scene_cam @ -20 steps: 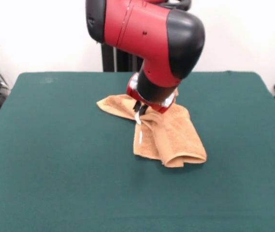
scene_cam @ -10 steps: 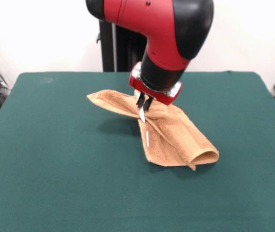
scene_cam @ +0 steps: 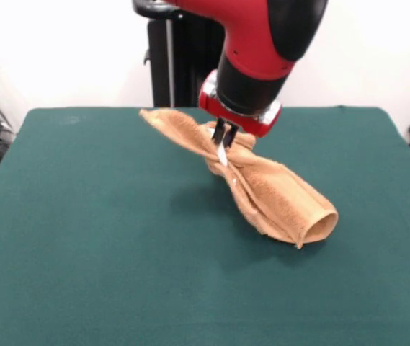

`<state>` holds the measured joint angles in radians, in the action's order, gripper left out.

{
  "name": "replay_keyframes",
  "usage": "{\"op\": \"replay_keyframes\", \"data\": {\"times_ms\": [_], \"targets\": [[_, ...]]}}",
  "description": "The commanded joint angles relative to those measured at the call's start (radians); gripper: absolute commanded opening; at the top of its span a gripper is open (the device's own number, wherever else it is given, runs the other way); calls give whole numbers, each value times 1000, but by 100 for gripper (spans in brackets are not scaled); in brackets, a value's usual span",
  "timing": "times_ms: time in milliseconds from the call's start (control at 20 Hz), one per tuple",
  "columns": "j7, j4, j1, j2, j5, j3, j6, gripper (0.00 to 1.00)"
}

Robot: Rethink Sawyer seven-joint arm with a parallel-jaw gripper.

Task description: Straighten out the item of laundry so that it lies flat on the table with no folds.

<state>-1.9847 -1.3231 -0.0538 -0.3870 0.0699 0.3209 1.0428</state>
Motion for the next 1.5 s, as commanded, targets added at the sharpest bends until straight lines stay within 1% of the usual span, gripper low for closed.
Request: {"op": "replay_keyframes", "data": {"times_ms": [50, 100, 200, 450, 600, 800, 1150, 1400, 1500], "targets": [[-23, 10, 15, -81, 31, -140, 149, 0], [-12, 1, 26, -90, 38, -156, 131, 0], [-11, -4, 33, -114, 51, -176, 134, 0], [-51, 12, 46, -182, 98, -210, 222, 0], [-81, 78, 50, -188, 95, -216, 309, 0], [-129, 171, 50, -175, 91, -207, 379, 0], [-180, 314, 66, -144, 102, -199, 443, 0], [-187, 493, 87, -89, 103, -205, 561, 0], [-182, 552, 89, -64, 94, -202, 571, 0]]}}
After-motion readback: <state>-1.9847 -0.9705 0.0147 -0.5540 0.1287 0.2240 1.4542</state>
